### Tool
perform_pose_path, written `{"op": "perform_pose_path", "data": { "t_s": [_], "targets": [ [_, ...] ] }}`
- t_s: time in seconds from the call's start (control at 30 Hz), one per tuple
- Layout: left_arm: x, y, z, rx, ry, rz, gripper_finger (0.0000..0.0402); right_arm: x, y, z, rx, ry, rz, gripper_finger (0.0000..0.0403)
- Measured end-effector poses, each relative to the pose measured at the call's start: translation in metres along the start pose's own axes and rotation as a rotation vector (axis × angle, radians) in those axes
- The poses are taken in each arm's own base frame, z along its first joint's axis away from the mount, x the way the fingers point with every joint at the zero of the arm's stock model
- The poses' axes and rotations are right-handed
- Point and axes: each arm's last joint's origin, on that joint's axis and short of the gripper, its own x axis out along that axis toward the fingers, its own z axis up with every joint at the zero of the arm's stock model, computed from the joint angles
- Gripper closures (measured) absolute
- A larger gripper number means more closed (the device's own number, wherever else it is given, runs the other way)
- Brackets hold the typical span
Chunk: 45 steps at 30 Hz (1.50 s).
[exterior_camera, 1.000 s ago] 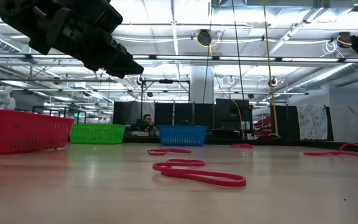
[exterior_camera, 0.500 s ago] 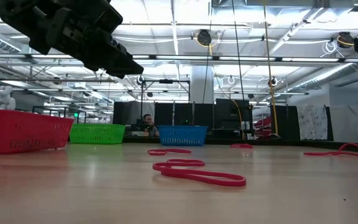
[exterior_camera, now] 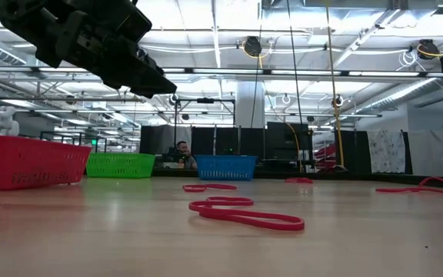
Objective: Sort rubber bands into baskets
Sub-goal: Put the blue rubber band into the red bin
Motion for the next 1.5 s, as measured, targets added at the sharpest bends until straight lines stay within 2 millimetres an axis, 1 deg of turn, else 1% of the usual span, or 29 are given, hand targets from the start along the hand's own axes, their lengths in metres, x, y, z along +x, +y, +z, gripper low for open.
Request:
{"op": "perform_pose_path", "data": {
  "t_s": [0.27, 0.33, 0.47, 0.57, 0.67, 0.73, 0.87, 1.0, 1.17, 1.23, 1.37, 1.5],
  "targets": [
    [0.0, 0.0, -0.002, -0.003, 0.022, -0.003, 0.0294, 0.011, -0.005, 0.001, -0.005, 0.016, 0.037, 0.0343],
    [0.0, 0.0, -0.002, -0.003, 0.022, -0.003, 0.0294, 0.011, -0.005, 0.001, -0.01, 0.019, 0.04, 0.0355],
    [0.0, 0.0, -0.002, -0.003, 0.022, -0.003, 0.0294, 0.011, -0.004, 0.001, -0.061, 0.012, 0.048, 0.0395],
    [0.0, 0.0, -0.002, -0.002, 0.021, -0.008, 0.0294, 0.006, -0.003, 0.001, -0.087, -0.014, 0.013, 0.0398],
    [0.0, -0.001, -0.002, -0.002, 0.018, -0.03, 0.0294, -0.005, -0.003, 0.003, -0.107, -0.031, -0.026, 0.0401],
    [0.0, -0.001, -0.002, -0.002, 0.018, -0.033, 0.0294, -0.018, -0.001, 0.003, -0.109, -0.04, -0.024, 0.0401],
    [0.0, -0.001, -0.002, -0.002, 0.018, -0.033, 0.0294, -0.04, -0.006, 0.004, -0.107, -0.078, -0.093, 0.0402],
    [0.0, -0.001, -0.002, -0.002, 0.018, -0.033, 0.0294, -0.068, -0.007, 0.004, -0.099, -0.108, -0.117, 0.0402],
    [0.001, -0.002, 0.001, 0.005, -0.021, -0.07, 0.0294, -0.095, -0.007, 0.007, -0.142, -0.209, -0.159, 0.0402],
    [0.004, -0.002, 0.003, 0.014, -0.057, -0.099, 0.0294, -0.101, -0.004, 0.01, -0.183, -0.285, -0.143, 0.0403],
    [0.013, -0.002, 0.01, 0.056, -0.2, -0.156, 0.0294, -0.106, 0.005, 0.022, -0.253, -0.439, -0.081, 0.0403],
    [0.024, 0.002, 0.015, 0.1, -0.354, -0.118, 0.0294, -0.107, 0.016, 0.041, -0.321, -0.576, -0.037, 0.0403]
  ]
}}
